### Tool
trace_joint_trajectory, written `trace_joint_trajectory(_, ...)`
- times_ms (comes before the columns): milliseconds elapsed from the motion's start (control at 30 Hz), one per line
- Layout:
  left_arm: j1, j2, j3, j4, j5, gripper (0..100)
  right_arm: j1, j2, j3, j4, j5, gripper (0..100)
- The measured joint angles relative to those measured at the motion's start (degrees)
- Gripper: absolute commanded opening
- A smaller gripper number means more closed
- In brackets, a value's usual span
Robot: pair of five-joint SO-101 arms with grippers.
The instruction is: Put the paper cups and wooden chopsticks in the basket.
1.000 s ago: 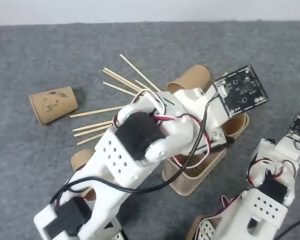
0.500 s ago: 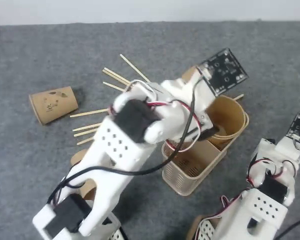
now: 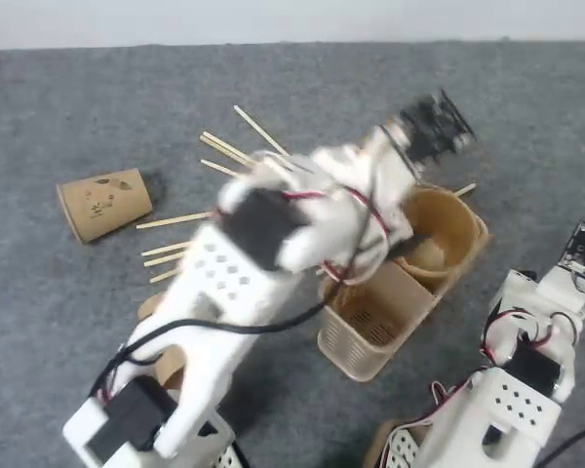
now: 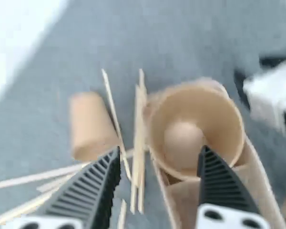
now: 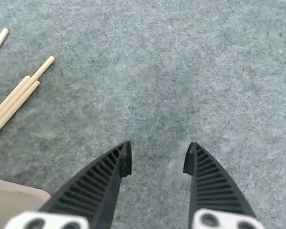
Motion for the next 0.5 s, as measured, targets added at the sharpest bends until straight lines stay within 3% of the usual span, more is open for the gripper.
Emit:
trace_joint_trajectory(133, -0.2, 0.0, -12.7, 4.1, 0.0, 25, 0.0, 0.0, 0.0, 0.0, 0.0, 19.3)
trace_joint_trajectory(300, -3.3, 0.0, -17.2, 11.0, -0.7, 25, 0.0, 0.0, 0.0, 0.0, 0.0, 19.3)
trace_joint_trajectory(500, -23.3, -3.3, -5.9, 12.0, -8.7, 25, 0.0, 0.0, 0.0, 0.0, 0.0, 19.3)
